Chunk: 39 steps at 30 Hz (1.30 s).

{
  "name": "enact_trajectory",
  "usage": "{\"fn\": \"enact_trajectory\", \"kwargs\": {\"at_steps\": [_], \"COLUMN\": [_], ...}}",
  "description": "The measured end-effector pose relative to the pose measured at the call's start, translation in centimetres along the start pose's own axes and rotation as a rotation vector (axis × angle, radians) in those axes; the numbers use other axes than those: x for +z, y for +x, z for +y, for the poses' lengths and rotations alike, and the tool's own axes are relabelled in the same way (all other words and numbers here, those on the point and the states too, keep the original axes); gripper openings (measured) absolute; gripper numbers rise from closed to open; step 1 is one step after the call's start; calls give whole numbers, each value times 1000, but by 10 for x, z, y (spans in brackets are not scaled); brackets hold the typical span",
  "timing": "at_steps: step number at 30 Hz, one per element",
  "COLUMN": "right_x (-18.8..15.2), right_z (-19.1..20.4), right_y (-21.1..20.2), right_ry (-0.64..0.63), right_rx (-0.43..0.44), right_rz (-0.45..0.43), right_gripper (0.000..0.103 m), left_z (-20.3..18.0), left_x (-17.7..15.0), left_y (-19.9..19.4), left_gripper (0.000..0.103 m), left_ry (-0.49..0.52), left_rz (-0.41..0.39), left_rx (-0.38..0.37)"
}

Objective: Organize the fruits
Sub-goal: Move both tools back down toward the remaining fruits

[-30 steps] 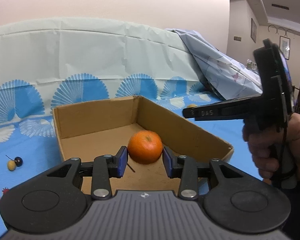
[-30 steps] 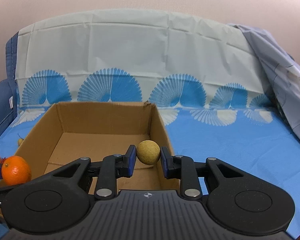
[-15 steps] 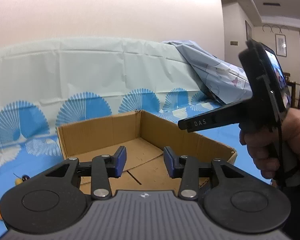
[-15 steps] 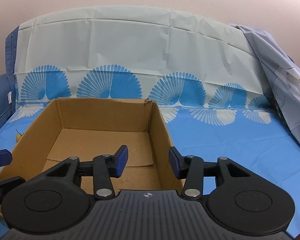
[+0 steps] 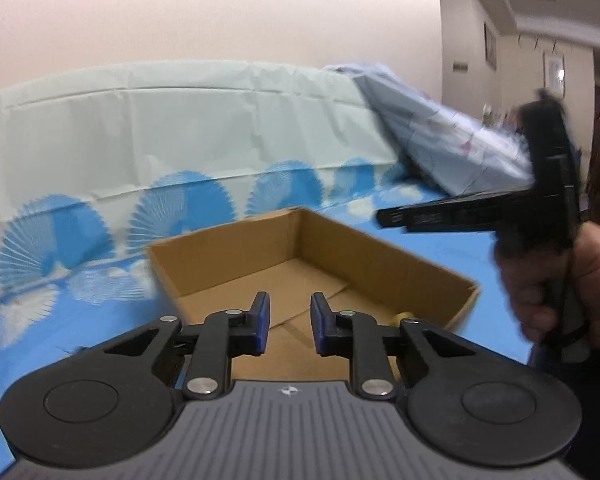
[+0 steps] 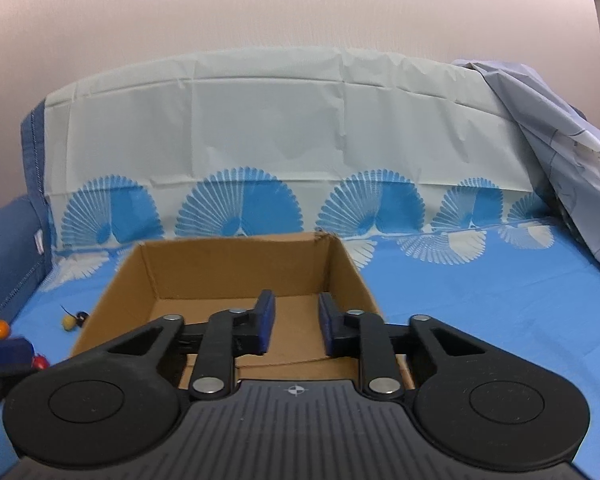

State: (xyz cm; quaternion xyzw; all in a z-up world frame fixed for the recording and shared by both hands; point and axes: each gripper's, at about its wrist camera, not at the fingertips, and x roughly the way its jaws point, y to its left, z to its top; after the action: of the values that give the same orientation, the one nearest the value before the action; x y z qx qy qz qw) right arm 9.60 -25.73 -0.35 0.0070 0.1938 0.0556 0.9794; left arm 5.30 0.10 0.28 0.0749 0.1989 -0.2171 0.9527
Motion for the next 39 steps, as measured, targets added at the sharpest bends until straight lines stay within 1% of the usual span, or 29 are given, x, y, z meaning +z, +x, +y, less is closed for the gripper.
{"fn": "enact_trajectory", "kwargs": {"at_steps": [3,6,9,10,12,13,14,15,17,19,20,24,25,28,30,32,35,37,39], "right_x": [1,2,2,1,0,-1,-3,-4,-9,-14,-16,-25,-27,-30,-33,-38,-57,-64,-71], "right_z": [10,21,34,38,48,53,59,64,75,89,96,130,138,156,169,186,223,240,253], "right_y": [-5,-9,-11,-11,-12,-12,-12,-13,-13,-15,-16,-21,-22,-20,-19,-18,-22,-17,-4], "right_ry": [3,1,-7,-8,-10,-12,-14,-19,-33,-62,-85,-185,-209,-252,-271,-308,-449,-471,-462], "right_rx": [17,38,56,62,74,81,90,101,130,167,184,257,273,307,321,311,260,256,233], "right_rz": [-16,-27,-35,-34,-28,-24,-19,-13,5,21,24,20,15,12,10,-15,-109,-111,-75], "right_gripper": [23,23,23,23,23,23,23,24,24,24,24,24,24,24,24,24,24,24,25], "left_z": [35,66,93,102,118,124,128,130,130,134,137,156,160,161,160,161,167,173,178], "left_x": [6,7,-1,-10,-12,-12,-12,-12,-11,-12,-14,-21,-21,-19,-17,-16,-17,-19,-20], "left_y": [-11,-23,-31,-32,-30,-31,-28,-23,-13,-7,-5,-8,-9,-15,-23,-30,-41,-47,-53], "left_gripper": [24,24,24,24,24,24,24,24,24,24,24,24,24,25,26,26,28,29,29], "left_ry": [19,-14,-116,-165,-253,-290,-317,-319,-301,-321,-340,-473,-489,-494,-488,-509,-552,-582,-613], "left_rz": [38,26,8,6,41,29,39,64,110,129,128,104,98,78,50,14,-37,-60,-79], "left_rx": [57,122,171,183,217,220,197,192,220,217,227,277,285,299,310,327,366,394,413]}}
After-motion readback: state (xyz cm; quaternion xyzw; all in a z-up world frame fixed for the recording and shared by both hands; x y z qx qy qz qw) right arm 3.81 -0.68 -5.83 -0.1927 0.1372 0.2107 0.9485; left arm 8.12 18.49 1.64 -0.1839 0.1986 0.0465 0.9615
